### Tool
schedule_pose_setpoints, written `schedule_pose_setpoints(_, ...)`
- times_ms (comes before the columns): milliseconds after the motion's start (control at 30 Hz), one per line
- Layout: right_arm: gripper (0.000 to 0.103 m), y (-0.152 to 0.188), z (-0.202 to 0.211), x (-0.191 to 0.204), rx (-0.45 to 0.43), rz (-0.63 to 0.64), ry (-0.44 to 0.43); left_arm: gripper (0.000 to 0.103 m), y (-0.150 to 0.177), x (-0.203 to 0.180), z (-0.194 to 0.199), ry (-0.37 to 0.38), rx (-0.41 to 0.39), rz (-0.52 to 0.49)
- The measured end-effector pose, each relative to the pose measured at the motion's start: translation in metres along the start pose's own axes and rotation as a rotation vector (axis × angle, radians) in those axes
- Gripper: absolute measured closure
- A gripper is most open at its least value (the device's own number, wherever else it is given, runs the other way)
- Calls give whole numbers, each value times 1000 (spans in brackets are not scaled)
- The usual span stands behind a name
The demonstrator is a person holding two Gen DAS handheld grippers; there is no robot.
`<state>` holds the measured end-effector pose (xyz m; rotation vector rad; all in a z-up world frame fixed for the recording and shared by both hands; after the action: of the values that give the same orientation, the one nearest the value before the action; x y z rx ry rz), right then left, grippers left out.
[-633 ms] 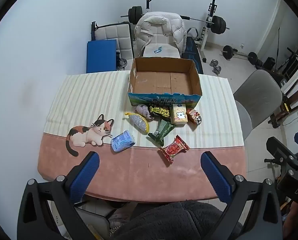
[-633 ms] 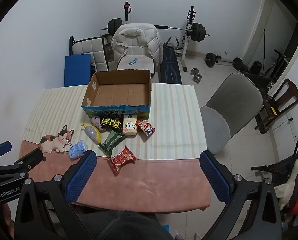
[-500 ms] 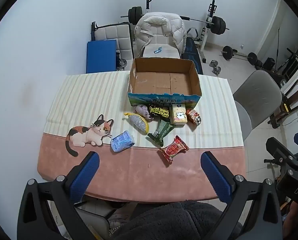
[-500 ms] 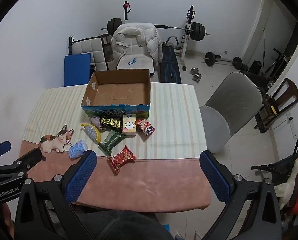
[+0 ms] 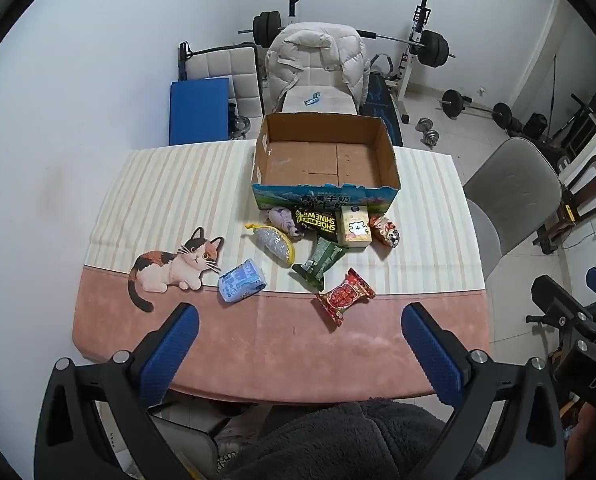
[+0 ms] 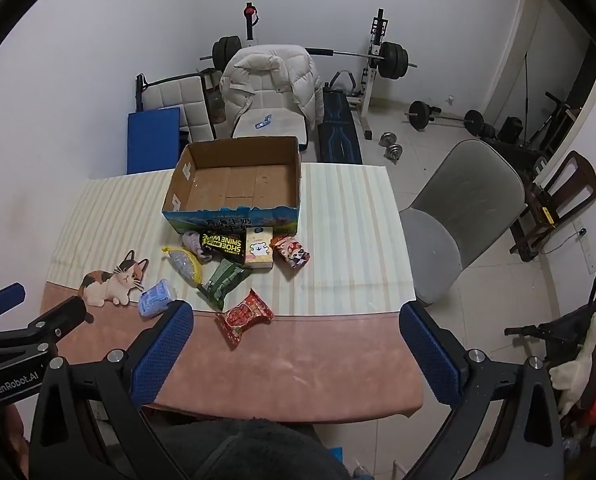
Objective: Organize soft objects
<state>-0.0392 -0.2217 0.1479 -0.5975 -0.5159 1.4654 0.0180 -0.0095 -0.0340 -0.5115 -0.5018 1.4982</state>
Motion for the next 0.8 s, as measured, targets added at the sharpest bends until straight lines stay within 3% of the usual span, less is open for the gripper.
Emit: schedule_pose_setpoints(800, 0, 0, 4, -1, -10, -1, 2, 0, -2, 3, 1, 0, -10, 1)
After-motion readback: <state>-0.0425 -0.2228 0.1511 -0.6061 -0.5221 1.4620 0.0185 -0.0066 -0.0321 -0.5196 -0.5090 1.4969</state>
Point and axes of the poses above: each gripper's, at about its wrist camera, not at the fingertips, and z roughly against the way its jaws point, x to its left, y to its underside, the point moved 4 cm from there along -z, roughly the way its jaws point, and after that the axes turned 12 degrees about -x, right-handed, at the moved point
